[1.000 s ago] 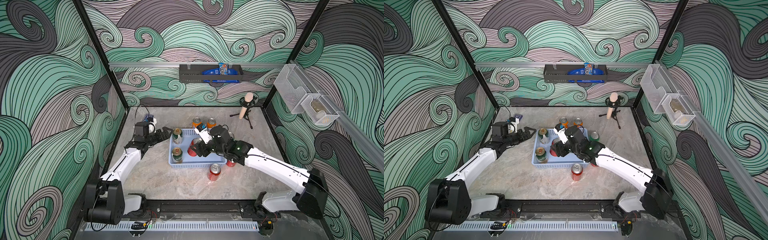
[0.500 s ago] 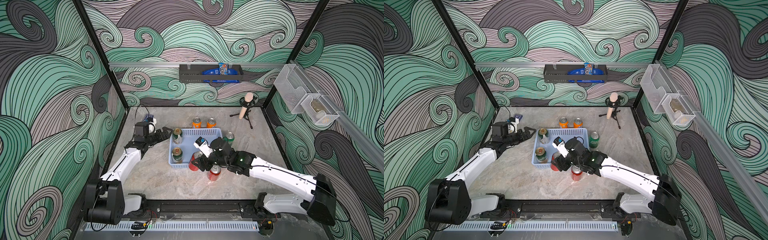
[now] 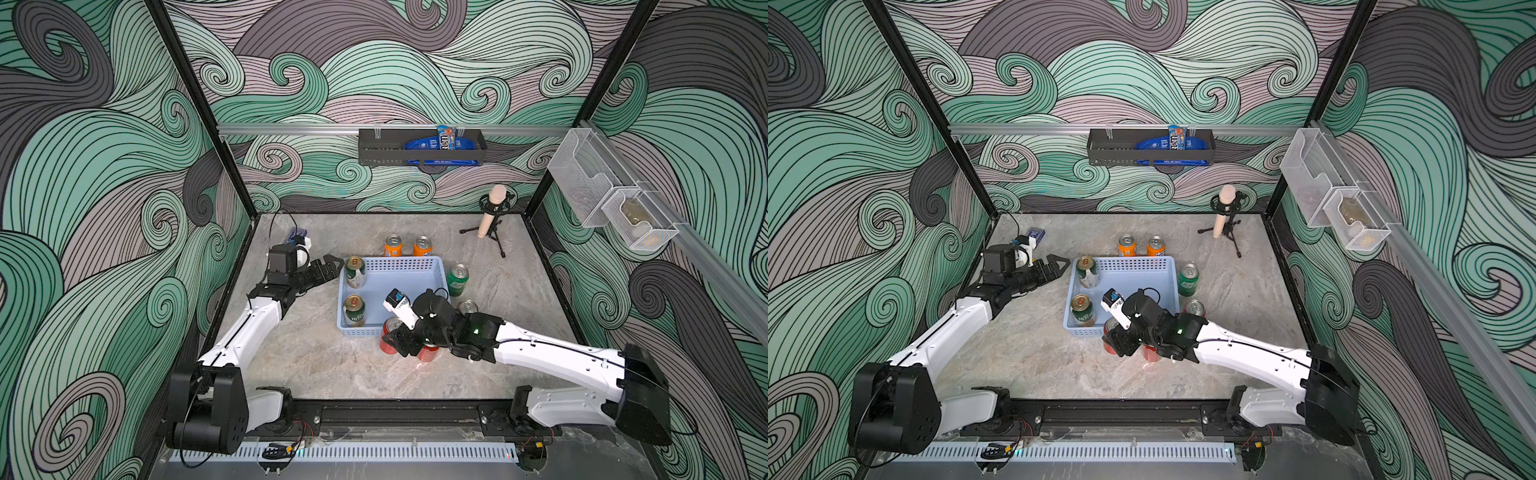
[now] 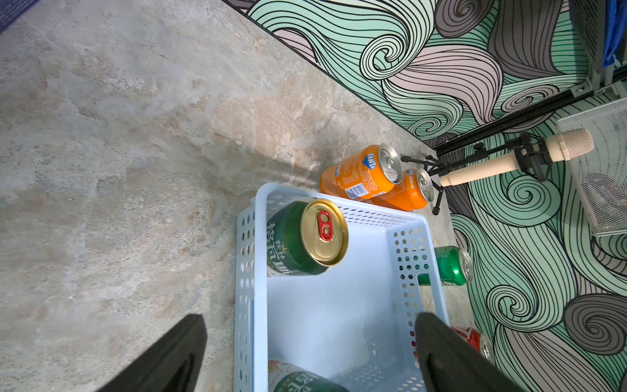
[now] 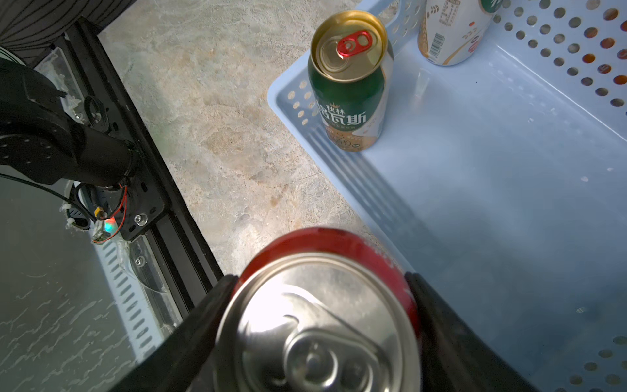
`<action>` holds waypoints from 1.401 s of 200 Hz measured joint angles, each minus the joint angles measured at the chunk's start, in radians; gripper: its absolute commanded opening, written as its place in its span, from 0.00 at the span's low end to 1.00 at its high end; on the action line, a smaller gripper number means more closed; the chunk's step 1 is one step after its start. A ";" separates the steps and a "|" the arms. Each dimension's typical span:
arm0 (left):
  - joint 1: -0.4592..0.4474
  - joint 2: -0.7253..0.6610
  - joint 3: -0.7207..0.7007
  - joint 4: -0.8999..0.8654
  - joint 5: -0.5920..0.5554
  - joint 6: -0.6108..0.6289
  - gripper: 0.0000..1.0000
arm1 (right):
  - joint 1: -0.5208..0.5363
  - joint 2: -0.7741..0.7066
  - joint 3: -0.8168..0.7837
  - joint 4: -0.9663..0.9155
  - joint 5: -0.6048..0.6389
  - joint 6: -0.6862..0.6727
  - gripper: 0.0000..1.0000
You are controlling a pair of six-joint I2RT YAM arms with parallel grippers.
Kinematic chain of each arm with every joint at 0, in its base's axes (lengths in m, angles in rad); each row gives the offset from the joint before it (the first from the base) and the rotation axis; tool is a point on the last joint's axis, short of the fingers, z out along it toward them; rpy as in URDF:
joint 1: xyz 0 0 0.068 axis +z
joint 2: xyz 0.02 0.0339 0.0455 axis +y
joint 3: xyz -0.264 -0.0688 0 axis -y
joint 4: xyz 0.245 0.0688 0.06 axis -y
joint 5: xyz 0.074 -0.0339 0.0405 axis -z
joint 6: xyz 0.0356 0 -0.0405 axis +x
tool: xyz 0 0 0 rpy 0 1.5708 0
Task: Take out the drinks from the basket
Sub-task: Place the drink at the center of the board.
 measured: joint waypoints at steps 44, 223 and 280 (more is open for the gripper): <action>0.000 0.000 0.000 -0.002 -0.002 0.002 0.98 | 0.015 0.037 -0.037 0.003 0.026 0.003 0.48; 0.000 0.000 0.000 -0.001 -0.002 0.002 0.98 | 0.040 0.093 -0.089 0.104 0.051 0.035 0.56; 0.000 0.000 0.000 0.000 -0.002 0.002 0.98 | 0.058 0.092 -0.105 0.135 0.071 0.036 0.53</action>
